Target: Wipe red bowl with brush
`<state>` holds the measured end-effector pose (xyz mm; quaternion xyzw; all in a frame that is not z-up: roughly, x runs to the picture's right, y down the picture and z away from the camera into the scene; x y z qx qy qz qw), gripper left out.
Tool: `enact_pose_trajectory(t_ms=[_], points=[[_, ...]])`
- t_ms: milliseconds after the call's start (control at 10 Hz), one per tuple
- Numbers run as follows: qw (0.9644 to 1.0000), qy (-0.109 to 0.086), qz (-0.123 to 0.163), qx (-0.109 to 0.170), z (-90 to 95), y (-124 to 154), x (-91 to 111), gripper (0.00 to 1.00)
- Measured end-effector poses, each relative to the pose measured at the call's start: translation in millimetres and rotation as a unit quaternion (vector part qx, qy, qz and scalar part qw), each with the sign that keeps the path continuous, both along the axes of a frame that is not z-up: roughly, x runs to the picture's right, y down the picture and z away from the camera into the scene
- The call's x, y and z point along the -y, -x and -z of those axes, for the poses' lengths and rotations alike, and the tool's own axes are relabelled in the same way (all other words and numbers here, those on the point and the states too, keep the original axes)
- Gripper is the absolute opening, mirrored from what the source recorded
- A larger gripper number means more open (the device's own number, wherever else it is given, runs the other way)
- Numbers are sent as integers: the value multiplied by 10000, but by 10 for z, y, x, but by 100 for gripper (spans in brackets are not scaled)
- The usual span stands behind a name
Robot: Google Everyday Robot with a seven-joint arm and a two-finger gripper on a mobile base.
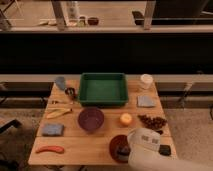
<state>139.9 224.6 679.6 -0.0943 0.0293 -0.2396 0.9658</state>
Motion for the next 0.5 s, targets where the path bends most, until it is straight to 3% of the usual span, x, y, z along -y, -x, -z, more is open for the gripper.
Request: enact_pose_trajectory(t_ms=[500], points=[[9993,282,-181,153,-214,127,156,0]])
